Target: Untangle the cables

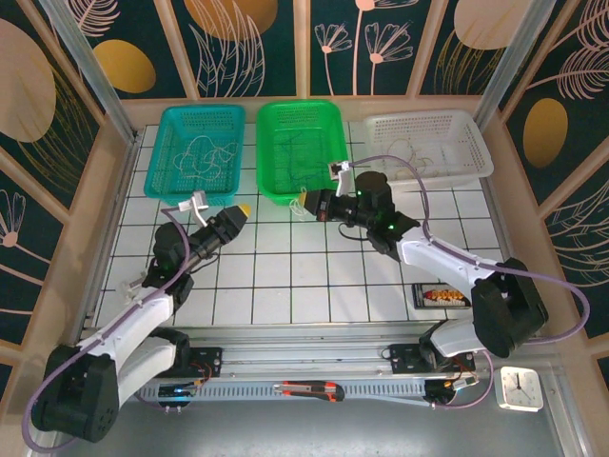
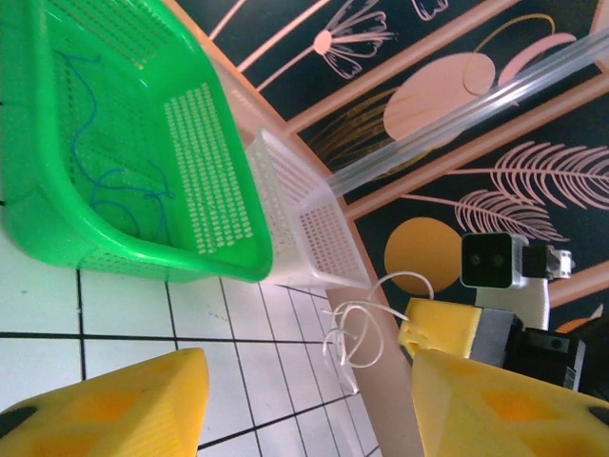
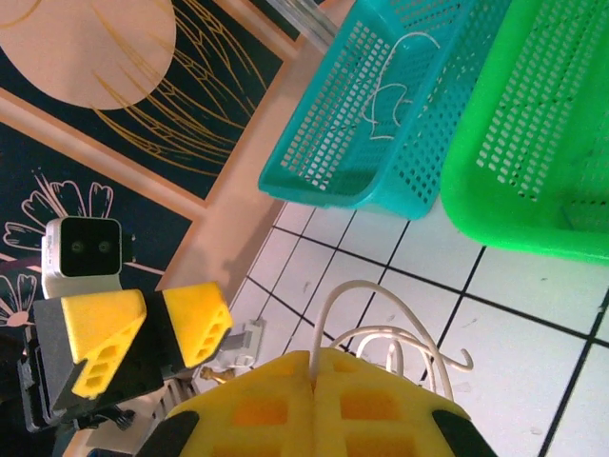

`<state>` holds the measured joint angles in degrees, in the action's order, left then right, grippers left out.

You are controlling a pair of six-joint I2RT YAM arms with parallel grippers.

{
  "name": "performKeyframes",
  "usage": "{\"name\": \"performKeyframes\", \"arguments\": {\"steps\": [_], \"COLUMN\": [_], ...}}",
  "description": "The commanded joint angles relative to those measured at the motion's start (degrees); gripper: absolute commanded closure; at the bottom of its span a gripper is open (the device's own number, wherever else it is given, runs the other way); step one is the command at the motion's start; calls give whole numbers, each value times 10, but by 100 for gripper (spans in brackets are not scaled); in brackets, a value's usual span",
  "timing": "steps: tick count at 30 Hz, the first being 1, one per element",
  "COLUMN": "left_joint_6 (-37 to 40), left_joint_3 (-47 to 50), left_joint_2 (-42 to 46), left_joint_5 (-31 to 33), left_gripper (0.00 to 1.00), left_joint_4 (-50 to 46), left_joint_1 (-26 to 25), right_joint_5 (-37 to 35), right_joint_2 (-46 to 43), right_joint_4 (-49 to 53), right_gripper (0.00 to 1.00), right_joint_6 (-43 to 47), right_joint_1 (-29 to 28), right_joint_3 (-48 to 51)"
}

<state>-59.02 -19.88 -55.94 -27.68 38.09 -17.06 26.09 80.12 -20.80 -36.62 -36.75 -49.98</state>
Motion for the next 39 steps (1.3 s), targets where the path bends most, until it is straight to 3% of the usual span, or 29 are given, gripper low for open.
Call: {"name": "performKeyframes", "arguments": {"steps": [1,11,18,27,35,39], "left_joint_6": [-2,18,26,42,70,83], "left_joint_3": [-10,-54,-73,-61,-37,-29], "left_joint_2": [-24,-134,-192,-242,-218,-194], "left_joint_5": [4,44,90,116,163,185], "left_gripper": [42,34,36,62,98,100], "left_joint_4": [60,103,114,118,81,57], "left_joint_1": [-32,-120,-137,-137,-137,-137], "right_joint_5": [6,-7,7,23,8,-5], "right_joint_2": [7,21,8,-34,-89,-115], "right_joint_4": [-40,-50,-81,-108,-96,-89], "right_gripper": [100,100,100,100,100,100], "right_joint_6": [-15,-23,-48,-72,-68,-66], "right_joint_1": [-10,-41,-46,-46,-39,-24], "right_joint_3": [3,-6,1,8,17,30]}}
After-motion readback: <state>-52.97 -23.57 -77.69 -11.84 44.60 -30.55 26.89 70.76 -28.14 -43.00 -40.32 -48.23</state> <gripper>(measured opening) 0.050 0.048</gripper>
